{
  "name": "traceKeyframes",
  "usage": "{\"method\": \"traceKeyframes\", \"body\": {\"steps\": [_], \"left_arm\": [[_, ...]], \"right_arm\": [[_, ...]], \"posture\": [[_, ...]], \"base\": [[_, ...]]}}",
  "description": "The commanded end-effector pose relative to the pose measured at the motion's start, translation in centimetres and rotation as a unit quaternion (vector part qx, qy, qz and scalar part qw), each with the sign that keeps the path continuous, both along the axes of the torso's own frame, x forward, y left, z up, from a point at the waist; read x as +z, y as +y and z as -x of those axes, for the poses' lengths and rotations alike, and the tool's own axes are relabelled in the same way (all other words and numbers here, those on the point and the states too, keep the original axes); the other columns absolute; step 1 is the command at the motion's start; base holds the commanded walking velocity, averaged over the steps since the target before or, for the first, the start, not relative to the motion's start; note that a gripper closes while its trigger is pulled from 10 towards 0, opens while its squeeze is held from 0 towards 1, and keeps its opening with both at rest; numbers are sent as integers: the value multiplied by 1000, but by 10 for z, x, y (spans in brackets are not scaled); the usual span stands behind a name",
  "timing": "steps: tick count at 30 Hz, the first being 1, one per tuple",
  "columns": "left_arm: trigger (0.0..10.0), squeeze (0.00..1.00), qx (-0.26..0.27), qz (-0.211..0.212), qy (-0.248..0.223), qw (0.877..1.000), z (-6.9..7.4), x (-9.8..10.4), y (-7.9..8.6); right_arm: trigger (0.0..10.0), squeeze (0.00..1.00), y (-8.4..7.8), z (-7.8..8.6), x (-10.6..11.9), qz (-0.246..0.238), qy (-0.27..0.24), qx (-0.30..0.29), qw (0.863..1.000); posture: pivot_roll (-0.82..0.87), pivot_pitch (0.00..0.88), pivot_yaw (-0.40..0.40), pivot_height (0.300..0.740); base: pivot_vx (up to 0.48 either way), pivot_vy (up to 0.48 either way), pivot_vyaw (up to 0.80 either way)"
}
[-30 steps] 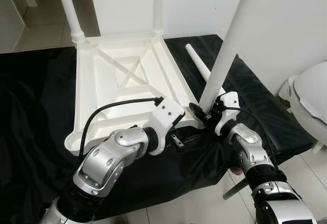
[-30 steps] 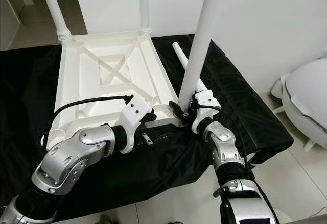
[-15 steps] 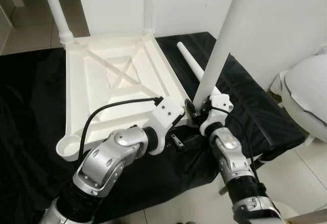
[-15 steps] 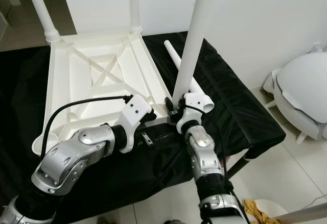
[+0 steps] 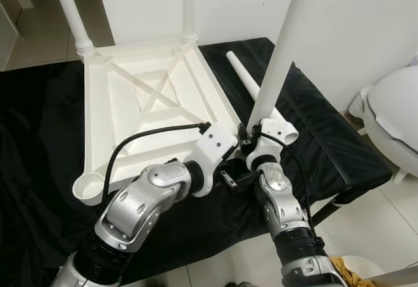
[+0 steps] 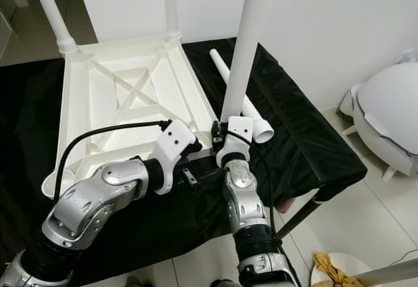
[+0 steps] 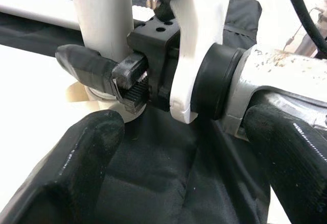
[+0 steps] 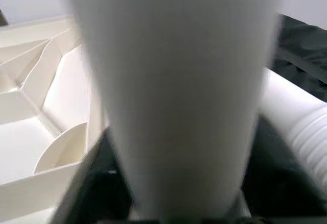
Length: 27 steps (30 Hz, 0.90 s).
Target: Building children table
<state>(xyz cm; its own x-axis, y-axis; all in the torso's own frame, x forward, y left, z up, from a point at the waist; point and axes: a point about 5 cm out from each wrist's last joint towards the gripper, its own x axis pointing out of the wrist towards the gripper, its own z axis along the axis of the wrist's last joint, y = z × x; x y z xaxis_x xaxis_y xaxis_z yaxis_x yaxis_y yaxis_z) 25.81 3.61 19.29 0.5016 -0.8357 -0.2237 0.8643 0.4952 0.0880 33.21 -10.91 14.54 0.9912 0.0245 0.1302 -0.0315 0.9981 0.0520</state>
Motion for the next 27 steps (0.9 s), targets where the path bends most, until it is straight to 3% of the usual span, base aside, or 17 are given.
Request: {"method": "traceKeyframes", "body": {"steps": [1,7,13,14,19,20,21,23,27], "left_arm": [[10000,0,-3,-8,-1,1000,1,-3,1],[10000,0,-1,-7,0,1000,1,-4,1],[10000,0,2,-6,-2,1000,0,-4,1],[10000,0,2,-6,-3,1000,-1,-4,1],[10000,0,2,-6,-5,1000,-1,-4,1],[10000,0,2,-6,-5,1000,-1,-4,1],[10000,0,1,-7,-7,1000,-2,-3,1],[10000,0,1,-7,-7,1000,-2,-3,1],[10000,0,2,-8,-10,1000,-3,-2,2]], "right_arm": [[10000,1000,-7,4,-1,-17,1,9,1000],[10000,1000,-8,5,1,-19,-8,32,999],[10000,1000,-21,3,7,7,-17,69,997],[10000,0,-23,3,10,23,-24,96,995],[10000,0,-28,4,16,47,-35,151,987],[10000,0,-31,5,20,65,-42,179,981],[10000,0,-37,5,25,94,-44,235,967],[10000,0,-37,5,25,94,-44,235,967],[10000,0,-53,0,21,140,-32,292,946]], "posture": [[-52,117,20,740],[-51,117,17,740],[-52,107,10,740],[-54,101,8,740],[-54,97,6,740],[-55,92,8,740],[-51,89,7,740],[-51,89,7,740],[-44,83,11,740]], "base": [[0,0,0],[0,0,0],[0,0,0],[0,0,0],[0,0,0],[0,0,0],[0,0,0],[0,0,0],[0,0,0]]}}
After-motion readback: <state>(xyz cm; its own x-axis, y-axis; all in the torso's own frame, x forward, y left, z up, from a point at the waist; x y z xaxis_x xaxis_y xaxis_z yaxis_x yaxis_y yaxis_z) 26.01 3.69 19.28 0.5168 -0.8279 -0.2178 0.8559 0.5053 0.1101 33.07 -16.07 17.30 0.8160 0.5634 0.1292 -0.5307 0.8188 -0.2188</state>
